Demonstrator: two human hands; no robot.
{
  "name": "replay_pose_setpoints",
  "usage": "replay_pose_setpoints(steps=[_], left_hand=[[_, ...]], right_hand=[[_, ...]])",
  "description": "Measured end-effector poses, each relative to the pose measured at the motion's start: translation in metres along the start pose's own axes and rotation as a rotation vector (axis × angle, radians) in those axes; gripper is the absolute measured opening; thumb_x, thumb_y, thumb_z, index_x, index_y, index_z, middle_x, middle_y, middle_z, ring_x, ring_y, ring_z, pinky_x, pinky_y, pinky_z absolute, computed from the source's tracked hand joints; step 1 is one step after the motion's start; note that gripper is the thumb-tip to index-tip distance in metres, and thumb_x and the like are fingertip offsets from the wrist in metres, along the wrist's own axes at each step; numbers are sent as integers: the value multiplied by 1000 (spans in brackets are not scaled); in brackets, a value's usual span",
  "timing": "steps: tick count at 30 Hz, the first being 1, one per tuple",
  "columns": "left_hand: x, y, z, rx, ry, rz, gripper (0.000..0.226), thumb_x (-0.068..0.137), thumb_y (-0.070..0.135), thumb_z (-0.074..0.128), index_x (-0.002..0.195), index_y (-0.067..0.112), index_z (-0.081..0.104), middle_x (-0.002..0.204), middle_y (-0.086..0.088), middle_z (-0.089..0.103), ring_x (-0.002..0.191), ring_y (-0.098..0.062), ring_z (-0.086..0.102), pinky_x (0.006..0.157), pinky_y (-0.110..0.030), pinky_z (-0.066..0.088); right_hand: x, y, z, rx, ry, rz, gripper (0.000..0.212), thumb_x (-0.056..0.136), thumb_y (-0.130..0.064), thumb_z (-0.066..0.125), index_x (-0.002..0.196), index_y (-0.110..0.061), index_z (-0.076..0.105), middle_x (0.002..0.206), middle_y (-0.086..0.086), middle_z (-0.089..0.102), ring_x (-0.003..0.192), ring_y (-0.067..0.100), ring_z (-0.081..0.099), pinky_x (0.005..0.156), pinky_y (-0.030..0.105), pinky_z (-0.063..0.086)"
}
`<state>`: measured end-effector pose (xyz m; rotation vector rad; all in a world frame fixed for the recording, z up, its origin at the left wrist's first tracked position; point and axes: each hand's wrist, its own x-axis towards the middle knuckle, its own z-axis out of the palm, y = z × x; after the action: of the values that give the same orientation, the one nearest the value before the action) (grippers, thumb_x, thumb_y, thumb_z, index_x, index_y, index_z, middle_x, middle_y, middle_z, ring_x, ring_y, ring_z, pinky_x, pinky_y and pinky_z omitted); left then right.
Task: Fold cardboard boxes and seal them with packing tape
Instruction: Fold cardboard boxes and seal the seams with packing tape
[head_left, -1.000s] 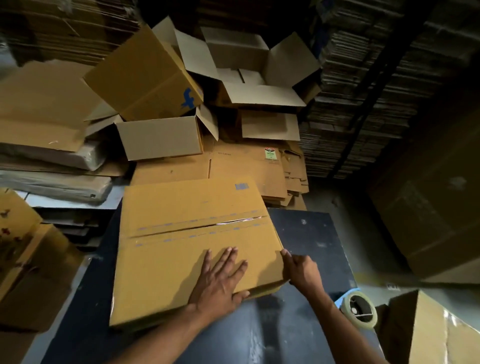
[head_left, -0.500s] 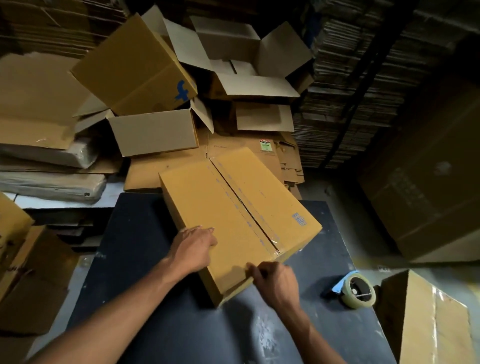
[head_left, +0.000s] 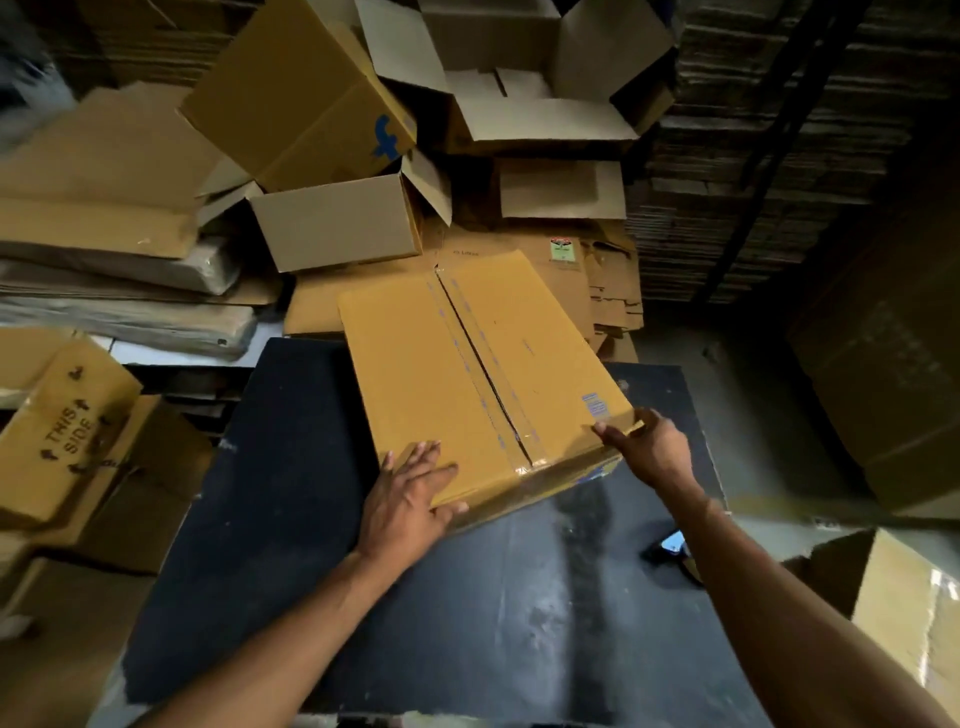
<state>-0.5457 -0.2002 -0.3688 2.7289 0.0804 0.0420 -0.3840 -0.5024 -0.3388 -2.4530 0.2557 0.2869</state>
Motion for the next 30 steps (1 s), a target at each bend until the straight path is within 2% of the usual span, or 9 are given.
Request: replay_pose_setpoints(steps=[3,7,11,14,16,20,23,26,30], left_hand=[[6,12,-6,110,-41,-69,69,85,48,80,146,23,58,157,-5,49,147,-25,43,123,-48,31],[8,53,8,211,56,61,75,79,59,81,140,18,63,137,-6,67,118,-26,69,103,-46,53],[22,104,57,236,131,262,78,93,66,60,153,18,47,163,-11,38,149,-28,39,120,-50,36],[32,124,91,282,117,240,75,102,67,32,160,18,30,169,-10,21,156,-27,22,126,-47,17],[31,131,107,306,142,211,70,105,60,30,160,17,34,168,-9,24,156,-27,26,124,-48,19],[31,134,111,317,191,199,66,103,54,34,158,17,40,166,-9,31,154,-26,29,123,-47,23],[30,133,108,292,176,185,68,101,57,35,158,19,40,165,-9,33,154,-25,29,124,-47,24],[31,147,103,258,154,146,65,98,51,44,151,15,50,160,-12,42,151,-28,36,123,-51,30],[7,180,108,-157,330,233,30,98,30,60,118,16,76,123,-1,73,117,-15,65,102,-34,51]], right_hand=[[-25,30,2,-26,24,17,76,69,-78,76,117,-21,64,105,8,73,99,34,68,78,42,57],[-48,86,-4,-11,-15,-94,67,72,-75,77,122,-31,66,108,-4,77,99,22,73,77,39,59],[-25,153,-43,-169,-95,-101,75,83,-69,71,144,-29,56,121,2,74,111,25,69,85,38,55],[6,189,-73,-370,-230,-155,63,92,-39,69,151,-28,49,137,7,67,120,27,65,92,34,49],[17,195,-83,-512,-304,-234,68,92,-25,65,155,-30,43,152,2,54,130,26,57,97,34,48],[30,198,-70,-637,-368,-339,68,91,-20,61,154,-37,43,146,1,59,128,28,60,92,37,52],[33,204,-50,-643,-337,-309,46,88,-19,64,130,-37,64,130,0,68,114,27,67,85,35,55],[18,207,-46,-667,-254,-270,20,88,-20,63,106,-27,66,107,1,74,99,28,69,75,28,37],[-8,221,-49,-660,-230,-248,22,94,-24,63,116,-24,59,106,7,72,96,33,70,70,34,43]])
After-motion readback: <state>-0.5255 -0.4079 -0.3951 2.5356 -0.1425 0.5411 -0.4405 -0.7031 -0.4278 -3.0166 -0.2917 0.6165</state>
